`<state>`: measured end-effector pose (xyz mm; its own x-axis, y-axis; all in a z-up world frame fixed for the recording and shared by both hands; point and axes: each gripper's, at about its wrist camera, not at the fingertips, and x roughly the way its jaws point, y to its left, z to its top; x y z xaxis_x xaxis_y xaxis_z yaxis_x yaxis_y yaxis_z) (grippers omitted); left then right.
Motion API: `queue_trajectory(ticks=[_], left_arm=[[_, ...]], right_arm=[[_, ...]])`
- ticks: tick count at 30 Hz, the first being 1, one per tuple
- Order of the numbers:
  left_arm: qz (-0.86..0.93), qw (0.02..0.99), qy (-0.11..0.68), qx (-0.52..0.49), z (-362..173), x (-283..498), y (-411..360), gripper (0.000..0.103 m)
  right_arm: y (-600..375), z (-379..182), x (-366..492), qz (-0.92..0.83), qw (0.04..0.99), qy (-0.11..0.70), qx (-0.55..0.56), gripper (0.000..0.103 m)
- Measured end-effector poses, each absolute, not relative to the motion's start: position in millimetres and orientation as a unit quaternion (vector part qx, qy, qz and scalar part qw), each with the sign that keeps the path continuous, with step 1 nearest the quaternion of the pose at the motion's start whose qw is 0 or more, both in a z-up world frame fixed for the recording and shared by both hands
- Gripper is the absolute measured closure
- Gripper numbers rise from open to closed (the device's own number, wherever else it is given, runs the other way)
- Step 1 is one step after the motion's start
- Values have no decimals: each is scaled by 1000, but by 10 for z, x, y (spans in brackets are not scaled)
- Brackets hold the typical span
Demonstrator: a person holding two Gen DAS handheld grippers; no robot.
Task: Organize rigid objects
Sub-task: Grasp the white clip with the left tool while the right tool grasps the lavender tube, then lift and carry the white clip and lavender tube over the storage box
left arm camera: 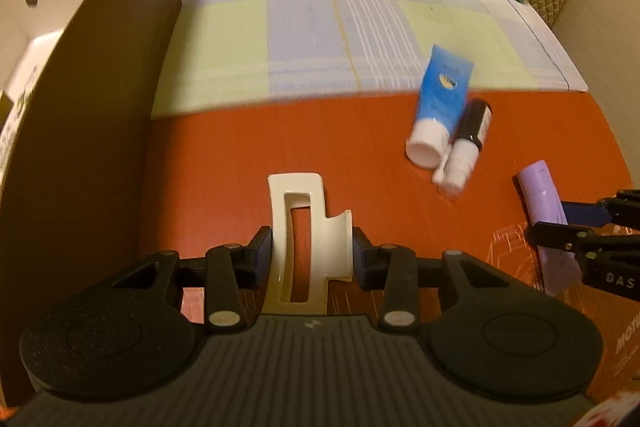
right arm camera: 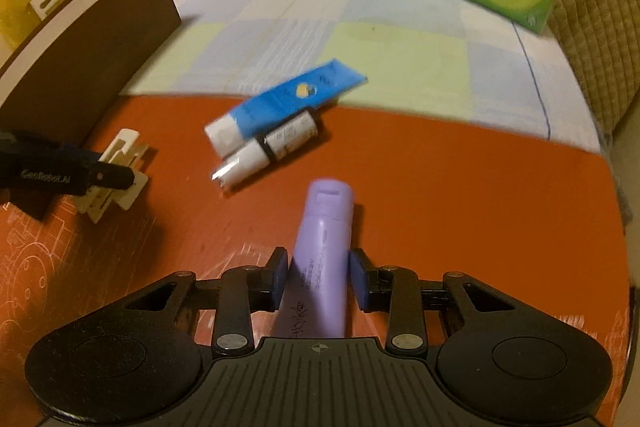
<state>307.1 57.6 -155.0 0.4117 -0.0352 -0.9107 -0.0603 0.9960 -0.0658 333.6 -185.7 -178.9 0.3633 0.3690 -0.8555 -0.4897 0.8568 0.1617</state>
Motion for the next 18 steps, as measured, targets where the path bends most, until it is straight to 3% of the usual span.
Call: queue_trajectory(ticks=[18], left_arm=[[17,842,538,-36,-1621,3013,533,67]], right_arm=[[-1677,-1849,3287,220,844,479,-96,72]])
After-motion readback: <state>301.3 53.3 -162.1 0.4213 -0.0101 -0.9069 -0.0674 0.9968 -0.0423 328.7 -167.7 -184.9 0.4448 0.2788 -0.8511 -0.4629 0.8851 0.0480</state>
